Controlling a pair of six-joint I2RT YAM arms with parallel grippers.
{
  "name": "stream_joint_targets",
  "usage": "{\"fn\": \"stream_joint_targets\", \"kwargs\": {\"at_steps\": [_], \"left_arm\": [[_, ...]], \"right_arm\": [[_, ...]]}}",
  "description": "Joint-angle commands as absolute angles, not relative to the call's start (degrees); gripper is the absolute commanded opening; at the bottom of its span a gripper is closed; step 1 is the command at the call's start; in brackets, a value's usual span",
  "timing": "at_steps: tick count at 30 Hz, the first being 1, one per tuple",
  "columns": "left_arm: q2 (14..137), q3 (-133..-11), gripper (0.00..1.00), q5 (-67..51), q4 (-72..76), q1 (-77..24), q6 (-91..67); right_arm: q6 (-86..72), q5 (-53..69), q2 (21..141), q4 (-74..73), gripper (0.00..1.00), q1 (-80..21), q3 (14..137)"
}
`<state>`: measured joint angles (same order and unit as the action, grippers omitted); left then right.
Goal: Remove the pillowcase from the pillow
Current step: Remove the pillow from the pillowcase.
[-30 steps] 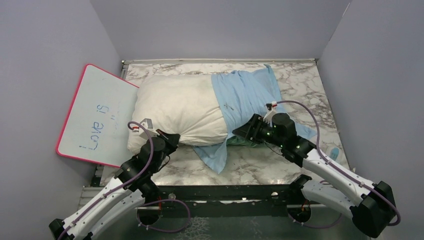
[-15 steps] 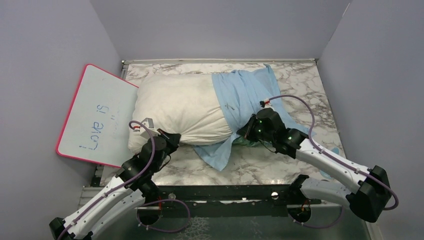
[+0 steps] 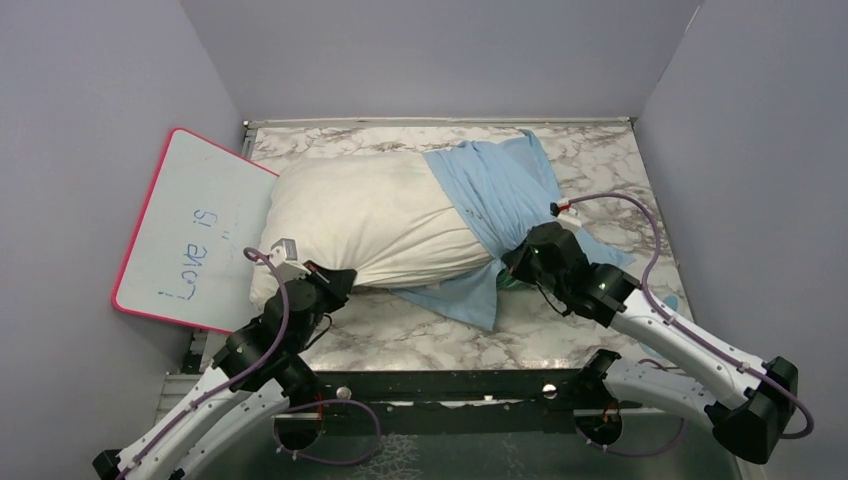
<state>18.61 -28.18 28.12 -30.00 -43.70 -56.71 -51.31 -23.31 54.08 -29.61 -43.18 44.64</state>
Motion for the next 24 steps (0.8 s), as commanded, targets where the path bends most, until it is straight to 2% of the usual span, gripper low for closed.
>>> {"fn": "stream_joint_targets", "kwargs": {"at_steps": [1, 6, 7, 9, 12, 13, 15, 17, 21, 24], "left_arm": [[16.45, -29.10, 0.00, 33.50, -33.49, -42.41, -54.27], [19.13, -27.79, 0.00, 24.94, -32.80, -42.44, -53.61], [19.75, -27.61, 0.00, 23.72, -32.84, -42.37, -53.51], [20.83, -27.43, 0.00, 21.89, -32.79, -42.41, -53.29], [22.29, -26.61, 0.00, 19.61, -32.37, -42.42, -53.12], [22.86, -26.09, 0.00, 18.56, -31.75, -42.39, -52.89], [24.17, -25.21, 0.00, 16.26, -30.41, -42.37, -52.64], [25.57, -24.57, 0.00, 13.75, -29.48, -42.43, -52.42], [27.22, -25.05, 0.00, 9.62, -29.11, -42.36, -51.06], [27.44, -26.39, 0.00, 6.35, -29.59, -42.38, -48.93]], "right_arm": [[-43.09, -29.29, 51.64, -32.88, 0.01, -41.13, 44.14], [-35.88, -17.17, 47.85, -30.50, 0.07, -41.15, 47.90], [-35.03, -15.54, 46.70, -29.96, 0.14, -41.14, 48.66], [-32.16, -11.32, 43.73, -27.13, 0.36, -41.14, 49.56], [-24.06, 2.87, 39.99, -17.49, 0.60, -41.14, 48.18], [-23.96, 5.85, 39.73, -14.85, 0.65, -41.13, 47.72], [-23.49, 10.22, 41.22, -10.26, 0.67, -41.14, 48.44], [-23.52, 7.66, 45.80, -10.53, 0.67, -41.15, 51.59], [-25.00, -12.92, 62.87, -21.18, 0.69, -41.09, 65.22], [-21.61, -20.28, 76.07, -25.17, 0.70, -41.14, 74.77]]}}
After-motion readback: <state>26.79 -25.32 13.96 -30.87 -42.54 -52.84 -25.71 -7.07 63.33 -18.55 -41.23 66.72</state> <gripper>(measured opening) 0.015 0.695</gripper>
